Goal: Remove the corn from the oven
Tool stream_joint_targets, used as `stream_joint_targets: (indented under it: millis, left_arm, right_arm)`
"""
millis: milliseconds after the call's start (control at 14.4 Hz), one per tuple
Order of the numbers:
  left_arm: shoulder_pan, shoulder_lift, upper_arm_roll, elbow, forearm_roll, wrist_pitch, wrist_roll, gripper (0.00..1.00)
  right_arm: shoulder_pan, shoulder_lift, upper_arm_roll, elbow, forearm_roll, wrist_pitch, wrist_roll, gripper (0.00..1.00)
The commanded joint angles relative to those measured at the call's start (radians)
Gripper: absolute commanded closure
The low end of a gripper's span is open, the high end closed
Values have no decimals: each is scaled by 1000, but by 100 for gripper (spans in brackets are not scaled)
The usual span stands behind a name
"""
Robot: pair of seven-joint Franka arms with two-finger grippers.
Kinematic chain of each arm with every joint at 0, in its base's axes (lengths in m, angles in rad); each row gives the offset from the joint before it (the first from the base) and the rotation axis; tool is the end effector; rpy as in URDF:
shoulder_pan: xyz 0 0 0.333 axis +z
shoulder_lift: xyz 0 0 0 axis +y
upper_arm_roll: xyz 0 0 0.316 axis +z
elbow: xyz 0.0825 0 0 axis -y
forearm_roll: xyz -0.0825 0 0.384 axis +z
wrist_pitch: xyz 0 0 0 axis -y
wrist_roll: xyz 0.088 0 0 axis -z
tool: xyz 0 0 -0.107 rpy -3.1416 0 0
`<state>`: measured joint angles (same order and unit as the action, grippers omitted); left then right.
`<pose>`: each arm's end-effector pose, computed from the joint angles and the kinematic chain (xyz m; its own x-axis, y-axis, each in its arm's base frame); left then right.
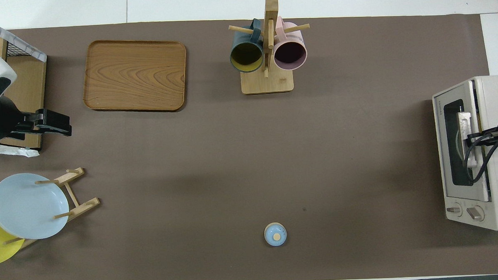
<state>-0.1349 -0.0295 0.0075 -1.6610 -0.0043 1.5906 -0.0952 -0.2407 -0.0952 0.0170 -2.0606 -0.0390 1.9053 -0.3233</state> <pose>0.5405 -0.0696 0.5998 0.9986 -0.0320 -0.0411 -0.0320 -0.9995 0.0006 0.5062 -0.1179 0.4719 0.9913 0.1123 -0.0692 0.1137 -0.9934 0.0165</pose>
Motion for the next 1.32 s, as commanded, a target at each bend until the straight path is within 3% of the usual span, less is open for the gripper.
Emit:
stream_joint_targets:
  millis: [0,833,1249]
  left_arm:
    - [14,-13,-9,-17,21,2,5,0]
    - [14,-13,-9,-17,21,2,5,0]
    - [14,-12,-9,-17,21,2,5,0]
  right_arm:
    - [-2,23,11,-38,8,70,3,100]
    - [76,141,15,-98,37,262,10,100]
    - [106,152,15,-171,37,392,21,100]
